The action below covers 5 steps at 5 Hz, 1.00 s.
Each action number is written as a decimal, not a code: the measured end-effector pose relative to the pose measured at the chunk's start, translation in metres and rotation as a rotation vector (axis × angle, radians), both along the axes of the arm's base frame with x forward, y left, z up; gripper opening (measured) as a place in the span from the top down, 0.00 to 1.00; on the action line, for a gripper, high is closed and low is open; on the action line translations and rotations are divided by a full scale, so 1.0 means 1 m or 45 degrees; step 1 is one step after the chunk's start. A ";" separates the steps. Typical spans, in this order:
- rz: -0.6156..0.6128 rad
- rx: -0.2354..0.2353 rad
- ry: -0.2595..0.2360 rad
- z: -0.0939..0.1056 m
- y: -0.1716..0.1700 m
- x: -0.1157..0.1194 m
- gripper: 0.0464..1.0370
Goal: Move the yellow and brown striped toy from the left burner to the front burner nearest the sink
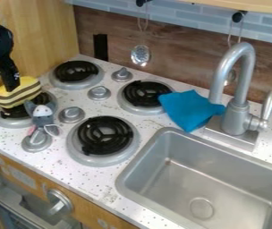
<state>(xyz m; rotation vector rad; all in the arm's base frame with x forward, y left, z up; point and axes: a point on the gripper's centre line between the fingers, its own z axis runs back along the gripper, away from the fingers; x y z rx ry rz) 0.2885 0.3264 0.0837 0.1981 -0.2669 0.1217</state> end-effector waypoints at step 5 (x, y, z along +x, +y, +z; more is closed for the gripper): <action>-0.025 -0.109 0.007 -0.030 -0.028 0.009 0.04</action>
